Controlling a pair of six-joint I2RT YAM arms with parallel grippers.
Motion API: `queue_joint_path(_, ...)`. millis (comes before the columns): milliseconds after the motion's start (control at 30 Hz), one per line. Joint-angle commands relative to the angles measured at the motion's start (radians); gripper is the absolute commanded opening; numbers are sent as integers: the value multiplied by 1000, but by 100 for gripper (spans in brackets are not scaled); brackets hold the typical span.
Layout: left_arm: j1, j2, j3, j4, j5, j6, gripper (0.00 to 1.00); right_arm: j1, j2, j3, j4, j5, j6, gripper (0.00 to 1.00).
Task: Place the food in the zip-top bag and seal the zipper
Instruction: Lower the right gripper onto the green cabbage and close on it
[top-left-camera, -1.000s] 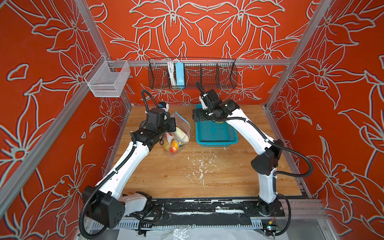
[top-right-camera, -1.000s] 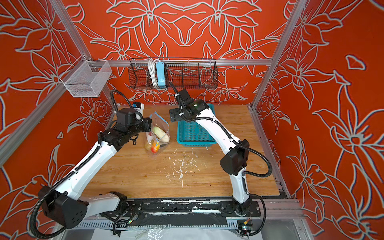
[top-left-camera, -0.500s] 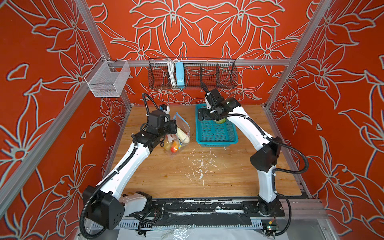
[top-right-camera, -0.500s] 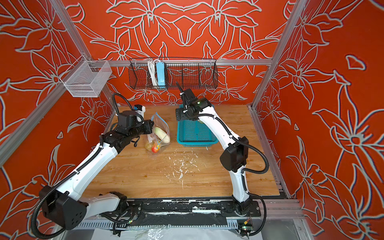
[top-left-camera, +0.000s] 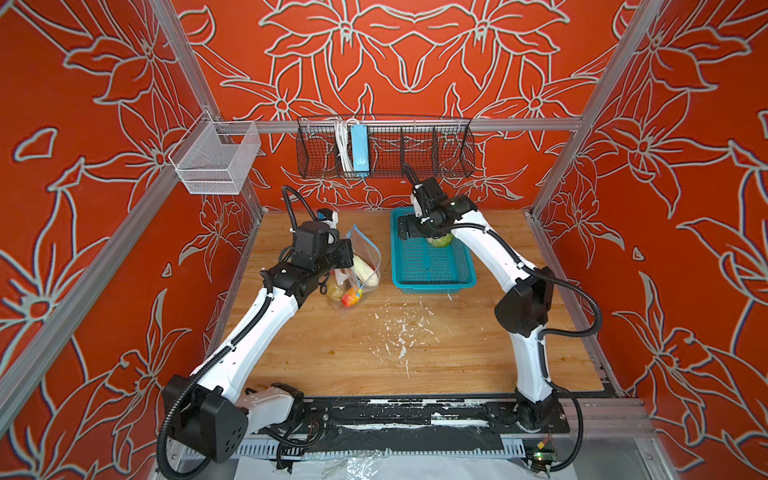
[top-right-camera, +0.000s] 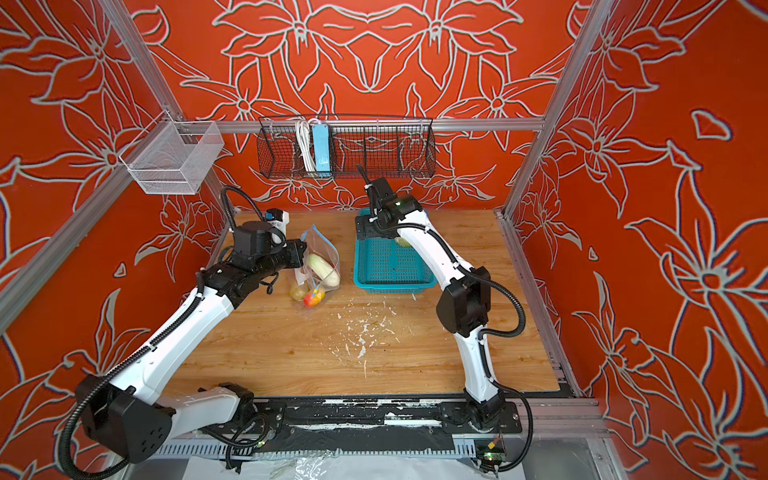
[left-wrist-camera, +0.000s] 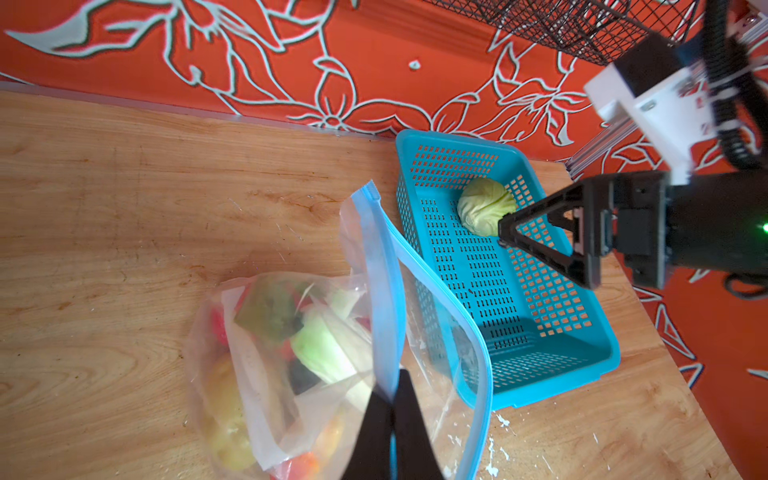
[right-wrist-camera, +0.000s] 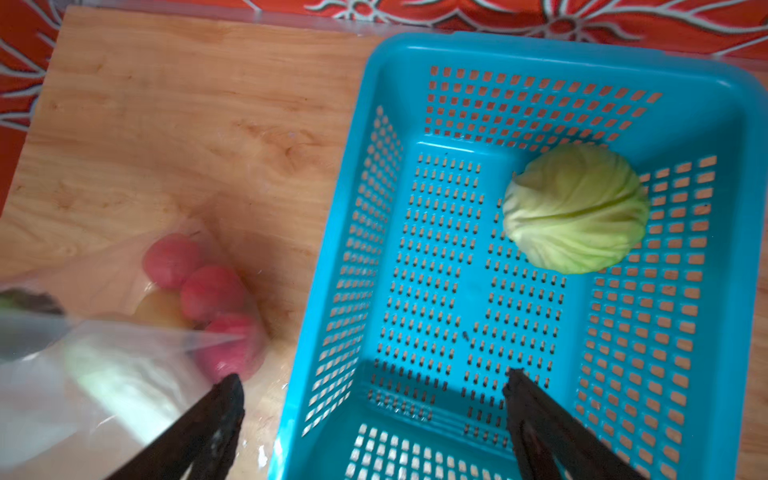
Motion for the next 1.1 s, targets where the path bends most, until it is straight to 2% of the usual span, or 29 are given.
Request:
queue_joint_path(0,6,-22,-7,18,-9,-7,0,-21,-22,-65,76,6,-8,98)
queue_joint_path(300,6,-26,-11,18,-8,-6,0,-52,40,-2,17,184,-9,98)
queue_joint_path(433,6,-30,-12,18,-12,-3,0,-78,76,23,-9,189,-7,98)
queue_joint_path(533,6,-32,-13,20,-10,-4,0,-110,94,17,0,143,8,98)
queue_joint_path(767,5,-24,-13,21,-5,-6,0,-154,121,5,6,165,25,98)
queue_joint_path(1067,6,-25,-13,20,-11,-6,0,-163,153,48,-31,151,60,98)
